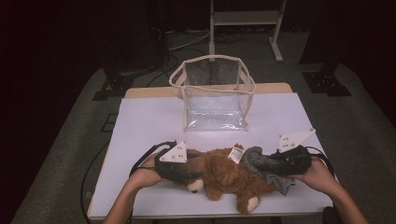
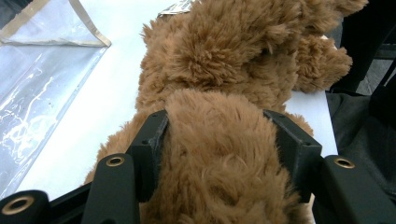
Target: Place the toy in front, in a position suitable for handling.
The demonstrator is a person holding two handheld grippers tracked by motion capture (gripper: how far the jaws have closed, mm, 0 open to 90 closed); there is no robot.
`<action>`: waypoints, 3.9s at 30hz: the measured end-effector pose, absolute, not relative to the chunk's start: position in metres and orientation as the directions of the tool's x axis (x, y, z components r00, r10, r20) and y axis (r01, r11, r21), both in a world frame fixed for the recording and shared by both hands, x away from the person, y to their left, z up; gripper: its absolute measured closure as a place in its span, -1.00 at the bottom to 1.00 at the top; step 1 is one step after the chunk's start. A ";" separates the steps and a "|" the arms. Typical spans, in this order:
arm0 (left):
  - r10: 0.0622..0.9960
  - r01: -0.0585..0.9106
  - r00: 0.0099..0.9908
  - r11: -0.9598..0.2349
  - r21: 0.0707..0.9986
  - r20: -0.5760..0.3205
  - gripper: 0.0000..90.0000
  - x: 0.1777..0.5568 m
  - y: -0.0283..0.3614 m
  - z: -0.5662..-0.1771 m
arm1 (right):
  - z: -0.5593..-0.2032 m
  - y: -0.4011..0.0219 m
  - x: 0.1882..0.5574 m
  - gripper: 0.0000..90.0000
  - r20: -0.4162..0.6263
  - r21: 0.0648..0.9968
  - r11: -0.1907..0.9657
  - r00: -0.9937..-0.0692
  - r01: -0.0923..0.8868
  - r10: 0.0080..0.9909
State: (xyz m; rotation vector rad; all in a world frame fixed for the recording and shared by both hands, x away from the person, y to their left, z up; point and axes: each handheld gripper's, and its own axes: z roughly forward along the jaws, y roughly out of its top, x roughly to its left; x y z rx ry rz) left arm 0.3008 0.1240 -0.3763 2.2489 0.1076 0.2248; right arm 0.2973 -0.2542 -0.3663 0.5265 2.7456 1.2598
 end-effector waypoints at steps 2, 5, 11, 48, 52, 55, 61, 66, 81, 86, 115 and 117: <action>0.155 0.001 0.980 -0.636 0.772 0.127 -0.02 0.301 0.124 -0.376 | -0.361 -0.253 0.299 0.60 0.068 0.754 0.599 -0.939 0.269 0.336; 0.154 -0.001 0.980 -0.637 0.771 0.129 -0.02 0.301 0.124 -0.376 | -0.348 -0.242 0.304 0.61 0.034 0.759 0.609 -0.948 0.230 0.316; 0.157 0.002 0.980 -0.633 0.774 0.125 -0.02 0.301 0.126 -0.377 | -0.340 -0.215 0.310 0.61 0.002 0.756 0.633 -0.968 0.167 0.253; 0.156 -0.009 0.978 -0.631 0.775 0.139 -0.12 0.302 0.121 -0.377 | -0.344 -0.125 0.336 0.63 0.042 0.667 0.740 -0.996 0.088 0.081; 0.171 0.002 0.976 -0.635 0.773 0.138 -0.36 0.302 0.121 -0.375 | -0.352 -0.133 0.334 0.64 0.056 0.691 0.714 -0.994 0.110 0.099; 0.180 0.012 0.975 -0.626 0.779 0.130 -0.46 0.302 0.129 -0.373 | -0.355 -0.136 0.334 0.65 0.059 0.704 0.701 -0.993 0.113 0.101; 0.237 0.077 0.968 -0.604 0.793 0.087 -0.59 0.305 0.151 -0.374 | -0.356 -0.140 0.335 0.65 0.078 0.709 0.693 -0.991 0.135 0.113; 0.234 0.110 0.972 -0.531 0.841 0.021 -0.11 0.308 0.159 -0.389 | -0.352 -0.136 0.335 0.65 0.068 0.682 0.721 -0.992 0.127 0.110; 0.194 0.060 0.980 -0.517 0.854 0.049 0.02 0.316 0.131 -0.391 | -0.327 -0.089 0.342 0.64 -0.006 0.638 0.770 -1.000 0.013 0.021; 0.195 0.055 0.979 -0.514 0.856 0.054 0.00 0.314 0.133 -0.391 | -0.337 -0.106 0.344 0.64 -0.003 0.622 0.782 -0.999 0.040 0.053; 0.187 0.039 0.980 -0.541 0.840 0.075 -0.01 0.308 0.129 -0.387 | -0.336 -0.158 0.329 0.64 0.004 0.681 0.726 -0.992 0.095 0.125; 0.184 0.040 0.980 -0.543 0.839 0.073 -0.01 0.309 0.130 -0.387 | -0.335 -0.169 0.325 0.64 -0.004 0.688 0.719 -0.991 0.094 0.133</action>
